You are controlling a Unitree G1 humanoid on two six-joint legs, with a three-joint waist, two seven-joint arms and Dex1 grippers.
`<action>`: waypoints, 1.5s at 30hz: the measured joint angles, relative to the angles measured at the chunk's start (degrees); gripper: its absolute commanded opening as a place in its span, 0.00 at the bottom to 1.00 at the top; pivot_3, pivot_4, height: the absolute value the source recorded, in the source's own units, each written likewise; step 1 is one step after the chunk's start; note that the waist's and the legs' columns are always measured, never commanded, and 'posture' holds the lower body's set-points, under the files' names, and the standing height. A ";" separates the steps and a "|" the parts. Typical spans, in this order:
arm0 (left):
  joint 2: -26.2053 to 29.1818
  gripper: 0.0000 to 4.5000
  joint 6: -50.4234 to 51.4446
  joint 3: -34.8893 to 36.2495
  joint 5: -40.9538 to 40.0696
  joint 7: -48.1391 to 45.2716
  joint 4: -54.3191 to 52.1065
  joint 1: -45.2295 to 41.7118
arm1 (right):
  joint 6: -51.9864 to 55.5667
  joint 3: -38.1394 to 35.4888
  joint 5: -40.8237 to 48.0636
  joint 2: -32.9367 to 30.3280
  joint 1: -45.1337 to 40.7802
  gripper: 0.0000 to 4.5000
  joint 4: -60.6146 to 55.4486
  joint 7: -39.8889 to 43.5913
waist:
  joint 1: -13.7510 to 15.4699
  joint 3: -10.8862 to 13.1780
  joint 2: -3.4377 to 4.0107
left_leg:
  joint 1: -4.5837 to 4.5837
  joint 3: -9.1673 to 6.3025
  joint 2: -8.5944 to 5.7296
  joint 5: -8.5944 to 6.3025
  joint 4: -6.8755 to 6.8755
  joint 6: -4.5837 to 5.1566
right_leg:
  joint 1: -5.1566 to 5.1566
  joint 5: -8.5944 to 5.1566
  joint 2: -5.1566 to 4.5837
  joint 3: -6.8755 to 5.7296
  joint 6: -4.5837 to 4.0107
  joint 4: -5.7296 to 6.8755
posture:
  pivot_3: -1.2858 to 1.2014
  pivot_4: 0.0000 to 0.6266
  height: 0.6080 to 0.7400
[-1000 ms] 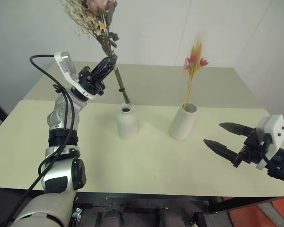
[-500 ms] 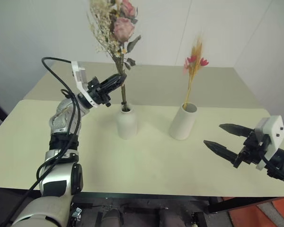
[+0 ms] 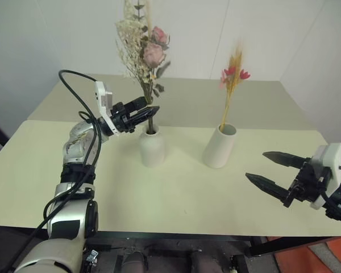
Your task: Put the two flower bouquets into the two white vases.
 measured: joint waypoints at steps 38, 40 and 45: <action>33.01 0.99 19.12 12.42 -4.01 0.28 -37.36 33.71 | -3.23 -0.31 -5.47 -1.14 -0.35 1.00 6.06 3.01 | -0.18 0.01 0.04 | 0.10 0.12 0.11 -0.01 -0.15 -0.02 | -0.10 -0.30 -0.08 -0.03 -0.50 -0.01 | 0.52 0.24 1.00; 34.65 0.99 18.65 15.25 -4.06 0.02 -37.34 35.38 | -3.74 -0.48 -5.91 -1.84 -0.91 1.00 7.79 3.94 | -0.18 0.02 0.05 | 0.11 0.16 0.11 -0.01 -0.19 -0.02 | -0.11 -0.32 -0.11 -0.03 -0.53 -0.03 | 0.52 0.24 1.00; 35.76 0.99 16.62 19.18 -4.19 -0.87 -36.21 36.94 | -5.87 -2.30 -6.29 -3.00 -1.55 1.00 11.65 6.78 | 0.09 0.02 0.06 | 0.09 0.19 0.11 -0.01 -0.24 -0.02 | -0.15 -0.35 -0.13 -0.05 -0.56 -0.04 | 0.52 0.24 1.00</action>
